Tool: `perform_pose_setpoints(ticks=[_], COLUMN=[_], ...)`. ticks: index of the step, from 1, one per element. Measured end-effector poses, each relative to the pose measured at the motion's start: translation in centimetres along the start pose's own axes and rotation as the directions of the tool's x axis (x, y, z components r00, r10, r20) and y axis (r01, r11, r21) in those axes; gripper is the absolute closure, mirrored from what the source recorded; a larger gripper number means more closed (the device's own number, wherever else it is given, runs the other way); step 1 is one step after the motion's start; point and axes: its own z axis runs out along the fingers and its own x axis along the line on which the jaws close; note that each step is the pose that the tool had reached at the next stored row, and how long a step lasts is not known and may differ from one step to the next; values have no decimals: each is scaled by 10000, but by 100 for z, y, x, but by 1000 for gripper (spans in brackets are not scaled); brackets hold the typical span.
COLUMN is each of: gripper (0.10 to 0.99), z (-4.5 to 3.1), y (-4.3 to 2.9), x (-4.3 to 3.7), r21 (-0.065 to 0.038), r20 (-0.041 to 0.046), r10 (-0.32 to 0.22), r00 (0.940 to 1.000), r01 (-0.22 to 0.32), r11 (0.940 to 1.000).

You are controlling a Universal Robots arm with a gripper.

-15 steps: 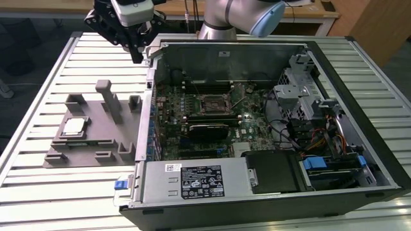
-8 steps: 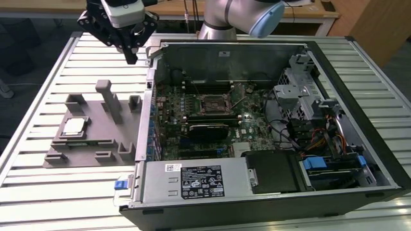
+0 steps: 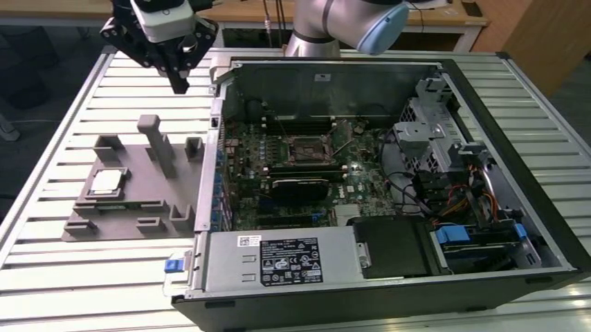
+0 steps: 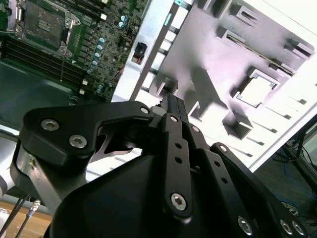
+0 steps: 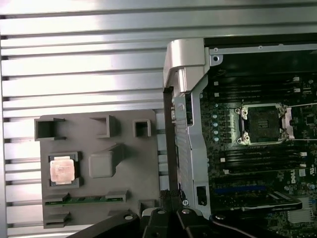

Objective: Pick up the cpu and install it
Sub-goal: 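Reach for the cpu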

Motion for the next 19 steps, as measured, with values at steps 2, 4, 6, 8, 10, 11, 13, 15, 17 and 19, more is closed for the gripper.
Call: perform_pose_setpoints(ticks=[2, 4, 6, 8, 10, 11, 13, 15, 17, 19], gripper=[980, 980, 980, 980, 980, 980, 980, 980, 980, 980], z=[6, 11, 16, 23, 31, 35, 43, 52, 61, 72], y=[-3, -6, -8, -11, -14, -16, -19, -23, -26, -29], x=[33, 67, 98, 133, 168, 186, 223, 264, 302, 342], r21=[0, 0, 0, 0, 0, 0, 0, 0, 0, 0], r20=[0, 0, -1, -1, -1, 0, 0, 0, -1, 0], r10=[0, 0, -1, -1, -1, 0, 0, 0, -1, -1], r00=[10000, 10000, 10000, 10000, 10000, 10000, 10000, 10000, 10000, 10000], r01=[0, 0, 1, 1, 1, 0, 0, 0, 1, 1], r11=[10000, 10000, 10000, 10000, 10000, 10000, 10000, 10000, 10000, 10000])
